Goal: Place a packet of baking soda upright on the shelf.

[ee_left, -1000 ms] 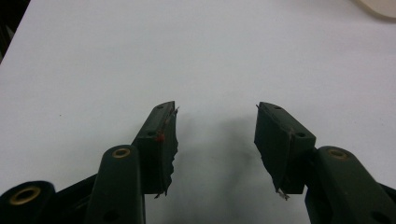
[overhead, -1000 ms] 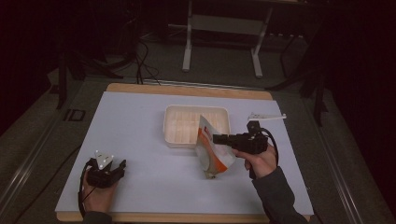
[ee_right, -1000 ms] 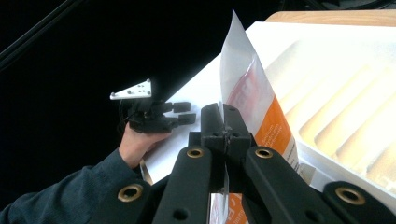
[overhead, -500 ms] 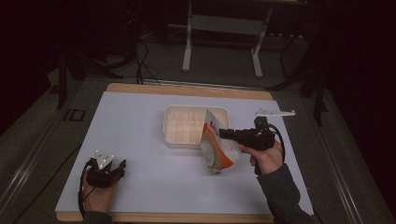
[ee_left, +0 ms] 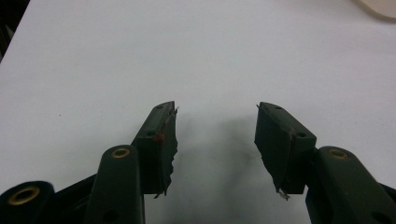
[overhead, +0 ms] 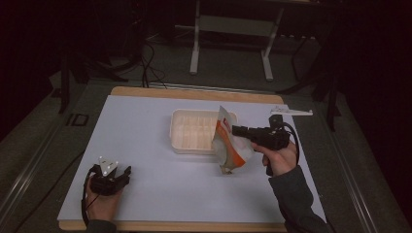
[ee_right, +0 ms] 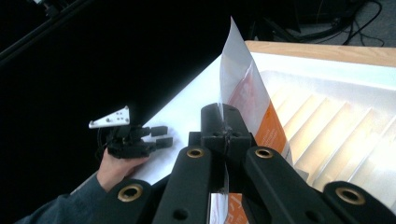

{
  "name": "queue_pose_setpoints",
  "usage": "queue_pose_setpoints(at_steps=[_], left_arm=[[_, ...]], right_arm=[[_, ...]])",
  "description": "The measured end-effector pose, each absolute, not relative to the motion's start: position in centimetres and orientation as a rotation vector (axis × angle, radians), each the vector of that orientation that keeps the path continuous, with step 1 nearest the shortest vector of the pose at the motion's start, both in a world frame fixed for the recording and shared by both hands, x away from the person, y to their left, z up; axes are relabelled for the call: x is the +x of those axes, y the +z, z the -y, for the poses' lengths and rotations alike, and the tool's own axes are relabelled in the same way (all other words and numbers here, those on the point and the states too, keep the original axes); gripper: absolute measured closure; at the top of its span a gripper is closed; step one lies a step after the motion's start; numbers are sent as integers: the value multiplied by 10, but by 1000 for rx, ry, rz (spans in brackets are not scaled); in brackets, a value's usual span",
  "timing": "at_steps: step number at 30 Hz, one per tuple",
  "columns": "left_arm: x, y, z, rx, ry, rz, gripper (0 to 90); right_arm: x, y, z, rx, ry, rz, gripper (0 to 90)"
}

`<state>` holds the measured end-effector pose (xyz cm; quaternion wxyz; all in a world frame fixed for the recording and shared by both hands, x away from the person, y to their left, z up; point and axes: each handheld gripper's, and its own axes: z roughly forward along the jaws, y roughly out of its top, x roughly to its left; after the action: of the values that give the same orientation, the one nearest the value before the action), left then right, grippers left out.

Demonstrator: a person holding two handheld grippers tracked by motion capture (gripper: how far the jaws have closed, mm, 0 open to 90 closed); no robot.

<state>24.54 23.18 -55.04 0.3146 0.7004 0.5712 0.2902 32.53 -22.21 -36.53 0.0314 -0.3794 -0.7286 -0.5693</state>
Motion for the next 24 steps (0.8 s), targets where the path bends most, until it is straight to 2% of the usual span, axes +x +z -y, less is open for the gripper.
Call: queue_pose_setpoints(at_steps=[24], left_arm=[[246, -550, -232, 1846, 764, -1505, 481]], right_arm=[[350, -354, 226, -1386, -1830, 2262, 900]])
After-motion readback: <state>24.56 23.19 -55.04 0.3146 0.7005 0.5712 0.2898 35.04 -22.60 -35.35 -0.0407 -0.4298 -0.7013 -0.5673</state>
